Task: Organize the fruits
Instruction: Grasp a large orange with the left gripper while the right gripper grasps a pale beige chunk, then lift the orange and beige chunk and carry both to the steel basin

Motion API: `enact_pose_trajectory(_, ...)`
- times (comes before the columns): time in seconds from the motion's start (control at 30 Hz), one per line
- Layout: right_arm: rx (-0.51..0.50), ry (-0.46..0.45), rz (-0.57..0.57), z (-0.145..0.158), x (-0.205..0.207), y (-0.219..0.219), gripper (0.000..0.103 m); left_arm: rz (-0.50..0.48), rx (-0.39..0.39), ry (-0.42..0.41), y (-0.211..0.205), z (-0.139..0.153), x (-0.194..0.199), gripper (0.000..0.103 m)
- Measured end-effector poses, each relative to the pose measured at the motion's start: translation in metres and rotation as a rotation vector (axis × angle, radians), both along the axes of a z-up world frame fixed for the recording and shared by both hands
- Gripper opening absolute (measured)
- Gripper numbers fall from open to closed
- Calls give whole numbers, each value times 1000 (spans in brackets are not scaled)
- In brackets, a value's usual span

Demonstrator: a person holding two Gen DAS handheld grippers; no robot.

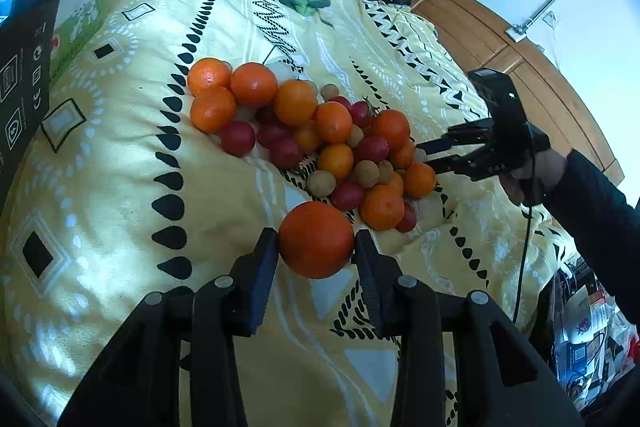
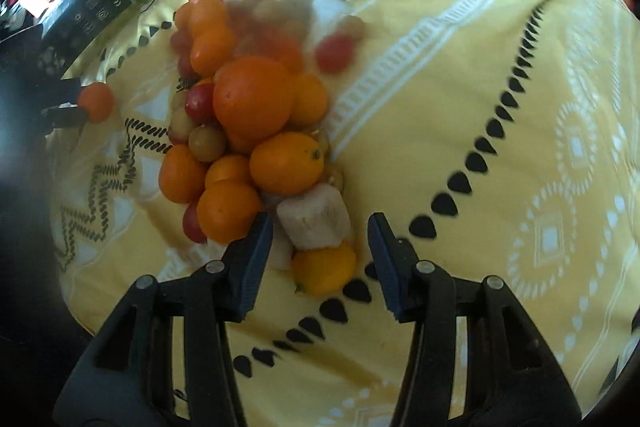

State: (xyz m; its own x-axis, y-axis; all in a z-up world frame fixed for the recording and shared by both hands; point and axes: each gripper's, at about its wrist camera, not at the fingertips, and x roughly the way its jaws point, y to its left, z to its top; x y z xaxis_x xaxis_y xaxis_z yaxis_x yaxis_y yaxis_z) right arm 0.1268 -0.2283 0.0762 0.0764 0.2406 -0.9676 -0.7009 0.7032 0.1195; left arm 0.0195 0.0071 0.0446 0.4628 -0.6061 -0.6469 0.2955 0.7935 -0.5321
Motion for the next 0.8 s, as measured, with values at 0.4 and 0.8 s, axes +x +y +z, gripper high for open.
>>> enact_pose_trajectory(0.4,103,-86,-101,17,-21,-9,40,6,55,-23,-3,0,-7,40)
enact_pose_trajectory(0.8,173,-104,-188,34,-92,-1,40,18,167,-73,-18,-11,-19,60)
